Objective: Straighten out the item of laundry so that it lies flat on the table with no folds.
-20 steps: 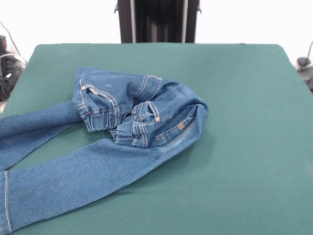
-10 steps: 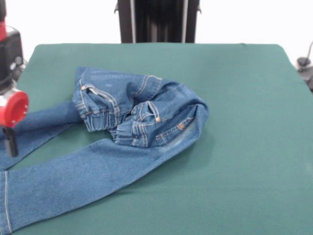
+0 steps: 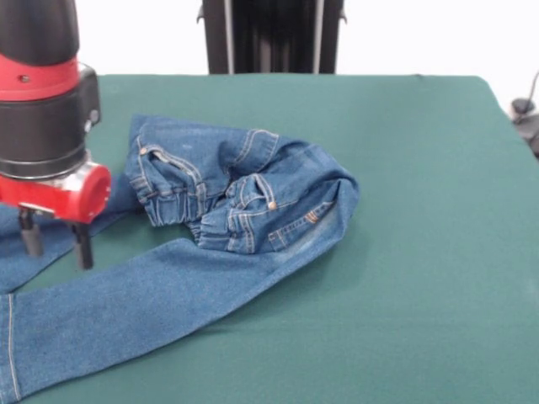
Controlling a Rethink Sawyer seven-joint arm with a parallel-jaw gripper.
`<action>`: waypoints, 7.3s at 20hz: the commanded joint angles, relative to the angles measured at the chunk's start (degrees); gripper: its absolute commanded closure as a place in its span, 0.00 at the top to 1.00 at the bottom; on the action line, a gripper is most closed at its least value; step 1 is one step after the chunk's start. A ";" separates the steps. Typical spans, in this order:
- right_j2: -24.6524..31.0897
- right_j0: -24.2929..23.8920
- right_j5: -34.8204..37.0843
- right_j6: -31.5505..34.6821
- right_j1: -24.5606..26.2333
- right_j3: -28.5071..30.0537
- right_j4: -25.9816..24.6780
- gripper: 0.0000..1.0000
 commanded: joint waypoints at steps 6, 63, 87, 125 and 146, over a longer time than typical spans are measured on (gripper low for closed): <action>-2.84 5.60 -4.86 16.52 -3.79 17.43 5.27 1.00; -8.13 10.80 -30.30 9.36 6.16 26.23 9.61 0.00; -8.09 9.00 -16.19 5.77 -19.85 45.20 11.24 0.00; -4.60 3.12 -19.14 -1.55 -4.96 30.05 6.27 1.00; -4.46 3.19 -19.76 0.21 -6.43 32.61 6.88 0.00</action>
